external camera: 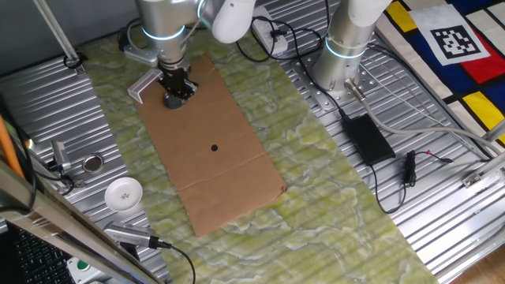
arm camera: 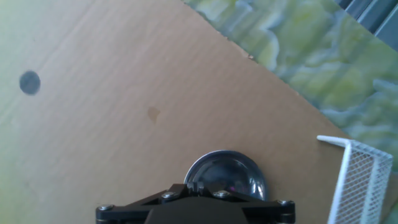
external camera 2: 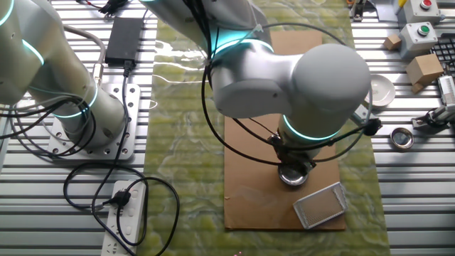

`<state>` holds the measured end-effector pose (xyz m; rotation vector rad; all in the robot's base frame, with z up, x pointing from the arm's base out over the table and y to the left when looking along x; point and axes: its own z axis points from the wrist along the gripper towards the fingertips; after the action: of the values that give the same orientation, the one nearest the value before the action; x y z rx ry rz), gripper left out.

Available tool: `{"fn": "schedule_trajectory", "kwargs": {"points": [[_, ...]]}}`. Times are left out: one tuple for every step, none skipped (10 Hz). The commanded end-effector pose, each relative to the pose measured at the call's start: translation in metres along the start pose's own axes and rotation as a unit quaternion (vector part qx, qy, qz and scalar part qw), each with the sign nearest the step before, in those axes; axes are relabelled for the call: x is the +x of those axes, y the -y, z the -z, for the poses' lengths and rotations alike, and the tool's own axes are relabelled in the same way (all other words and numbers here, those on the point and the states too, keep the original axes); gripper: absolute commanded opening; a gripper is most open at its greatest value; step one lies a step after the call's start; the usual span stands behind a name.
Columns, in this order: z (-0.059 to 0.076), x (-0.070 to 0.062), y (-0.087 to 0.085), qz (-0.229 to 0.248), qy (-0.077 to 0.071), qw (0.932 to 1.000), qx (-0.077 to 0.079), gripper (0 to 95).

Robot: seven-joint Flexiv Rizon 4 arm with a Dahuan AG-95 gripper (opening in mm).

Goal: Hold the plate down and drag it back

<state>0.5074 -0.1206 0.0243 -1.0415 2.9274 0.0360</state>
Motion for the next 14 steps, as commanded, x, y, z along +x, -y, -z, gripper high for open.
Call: {"fn": "schedule_trajectory", "kwargs": {"points": [[0.0,-0.001,-0.004,-0.015,0.011,0.9998,-0.011,0.0],[0.0,-0.002,-0.007,-0.025,0.017,0.9994,-0.017,0.0],[0.0,-0.003,-0.009,-0.027,0.017,0.9993,-0.018,0.0],[0.001,-0.004,-0.013,-0.034,0.02,0.999,-0.02,0.0],[0.001,-0.005,-0.014,-0.036,0.022,0.9989,-0.021,0.0],[0.001,-0.005,-0.014,-0.04,0.026,0.9985,-0.026,0.0],[0.002,-0.005,-0.014,-0.048,0.034,0.9976,-0.037,0.0],[0.002,-0.005,-0.014,-0.05,0.035,0.9974,-0.038,0.0],[0.002,-0.005,-0.014,-0.05,0.035,0.9974,-0.038,0.0],[0.002,-0.005,-0.014,-0.049,0.034,0.9975,-0.038,0.0],[0.002,-0.005,-0.014,-0.049,0.033,0.9975,-0.038,0.0],[0.005,-0.005,-0.014,-0.044,0.024,0.9982,-0.032,0.0],[0.013,-0.006,-0.015,-0.029,-0.007,0.9995,0.0,0.0],[0.019,-0.007,-0.015,-0.026,-0.014,0.9995,0.007,0.0]]}}
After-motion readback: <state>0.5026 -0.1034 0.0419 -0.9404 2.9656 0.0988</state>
